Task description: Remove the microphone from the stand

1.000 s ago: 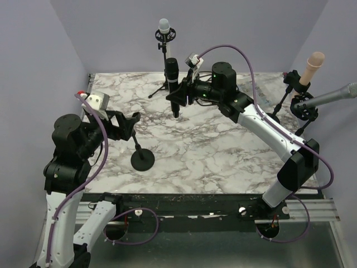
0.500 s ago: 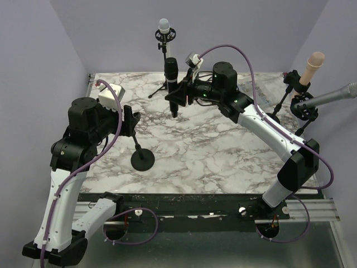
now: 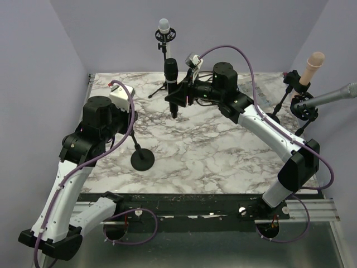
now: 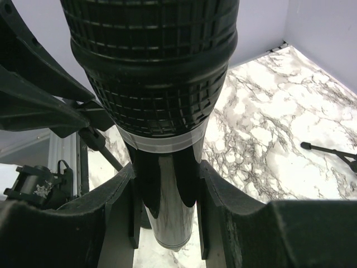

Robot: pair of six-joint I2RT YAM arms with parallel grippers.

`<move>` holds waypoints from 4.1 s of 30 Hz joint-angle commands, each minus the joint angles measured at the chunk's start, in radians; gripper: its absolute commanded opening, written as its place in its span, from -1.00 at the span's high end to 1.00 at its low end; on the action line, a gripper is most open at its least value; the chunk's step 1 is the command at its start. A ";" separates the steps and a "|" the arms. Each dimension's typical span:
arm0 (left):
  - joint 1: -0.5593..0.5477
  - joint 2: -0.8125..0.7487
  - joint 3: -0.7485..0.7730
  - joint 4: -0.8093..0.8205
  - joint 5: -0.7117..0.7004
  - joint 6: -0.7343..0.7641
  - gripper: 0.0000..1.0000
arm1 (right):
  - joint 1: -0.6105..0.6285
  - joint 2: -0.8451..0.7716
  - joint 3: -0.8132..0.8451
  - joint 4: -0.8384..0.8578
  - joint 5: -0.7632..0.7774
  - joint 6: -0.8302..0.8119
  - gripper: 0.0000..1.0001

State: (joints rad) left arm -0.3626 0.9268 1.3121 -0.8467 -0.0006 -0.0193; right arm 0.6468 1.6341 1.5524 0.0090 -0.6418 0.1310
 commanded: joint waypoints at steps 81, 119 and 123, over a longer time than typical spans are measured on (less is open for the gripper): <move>-0.101 -0.374 -0.452 0.713 0.000 -0.127 -0.91 | 0.005 0.571 0.142 -0.456 0.615 0.469 0.99; -0.036 -0.407 -0.493 0.755 -0.032 -0.175 -0.90 | 0.005 0.530 -0.098 -0.188 0.805 0.526 0.03; -0.036 -0.402 -0.491 0.754 -0.030 -0.174 -0.90 | 0.005 0.516 -0.102 -0.188 0.811 0.523 -0.07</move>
State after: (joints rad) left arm -0.4049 0.5182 0.8261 -0.1093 -0.0261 -0.1917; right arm 0.6552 2.1483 1.4879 -0.1173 0.1017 0.6796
